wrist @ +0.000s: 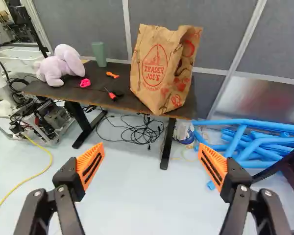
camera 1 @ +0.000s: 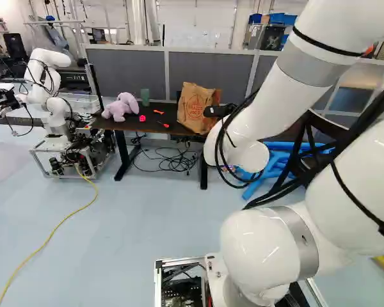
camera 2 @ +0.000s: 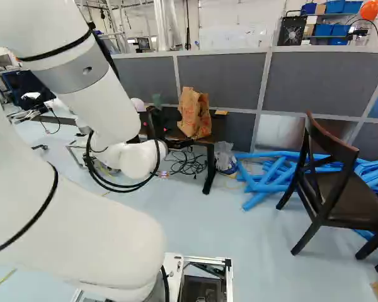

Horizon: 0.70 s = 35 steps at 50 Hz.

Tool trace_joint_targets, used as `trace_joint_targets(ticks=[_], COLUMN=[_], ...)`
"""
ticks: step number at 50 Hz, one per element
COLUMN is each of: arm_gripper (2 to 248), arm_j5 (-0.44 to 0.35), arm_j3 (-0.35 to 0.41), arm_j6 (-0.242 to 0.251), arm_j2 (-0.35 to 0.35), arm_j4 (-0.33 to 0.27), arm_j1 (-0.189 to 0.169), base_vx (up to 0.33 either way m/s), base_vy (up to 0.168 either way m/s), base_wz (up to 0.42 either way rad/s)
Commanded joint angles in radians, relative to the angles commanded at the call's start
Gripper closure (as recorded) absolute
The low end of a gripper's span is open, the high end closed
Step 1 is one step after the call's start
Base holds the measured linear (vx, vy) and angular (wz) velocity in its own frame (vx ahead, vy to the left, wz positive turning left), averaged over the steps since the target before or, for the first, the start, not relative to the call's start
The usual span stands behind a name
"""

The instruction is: Pick up the bag on the ground and place it on the table

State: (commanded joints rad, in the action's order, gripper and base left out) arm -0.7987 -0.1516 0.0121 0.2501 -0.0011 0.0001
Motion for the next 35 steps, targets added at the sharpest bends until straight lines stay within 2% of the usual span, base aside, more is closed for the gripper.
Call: trace_joint_targets(ticks=[17, 35], arm_gripper=[3, 3], arm_j5=[-0.053, -0.074], arm_j3=[0.046, 0.064], arm_j6=[-0.009, -0.012], arm_j2=[0.021, 0.029], arm_j4=[0.001, 0.001], arm_j1=[0.000, 0.000], base_vx=[0.000, 0.000], base_vy=[0.000, 0.000], base_wz=[0.000, 0.000])
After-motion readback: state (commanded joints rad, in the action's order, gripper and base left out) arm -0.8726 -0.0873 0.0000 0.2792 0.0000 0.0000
